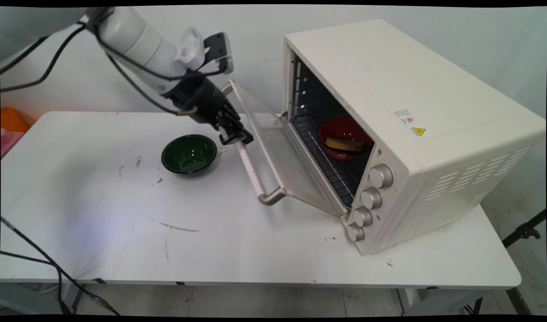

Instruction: Open the oven

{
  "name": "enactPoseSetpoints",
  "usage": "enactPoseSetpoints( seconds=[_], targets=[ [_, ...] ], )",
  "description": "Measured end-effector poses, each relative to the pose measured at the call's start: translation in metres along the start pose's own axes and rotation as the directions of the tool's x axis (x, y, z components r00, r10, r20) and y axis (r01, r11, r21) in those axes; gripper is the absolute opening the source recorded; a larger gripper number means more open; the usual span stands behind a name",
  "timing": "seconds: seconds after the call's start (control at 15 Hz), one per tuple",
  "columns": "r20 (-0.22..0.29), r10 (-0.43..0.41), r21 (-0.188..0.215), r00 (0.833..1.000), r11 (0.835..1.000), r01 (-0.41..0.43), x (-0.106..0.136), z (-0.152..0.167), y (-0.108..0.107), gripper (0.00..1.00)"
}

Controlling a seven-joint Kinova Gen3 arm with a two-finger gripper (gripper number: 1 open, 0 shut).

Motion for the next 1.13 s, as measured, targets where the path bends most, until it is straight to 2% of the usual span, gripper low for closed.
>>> enactPoseSetpoints(
  seconds=[0.47,0.87,1.13],
  targets=[
    [-0.048,0.019,-0.001,0.999,1.0,-0.019,-0.045,0.017,0.003,0.0],
    [-0.086,-0.019,0.001,0.996,1.0,0.019,-0.088,0.038,0.007,0.0],
    [-0.107,-0.052,-0.001,0.993,0.999,0.052,-0.105,0.046,0.009,0.0]
  ],
)
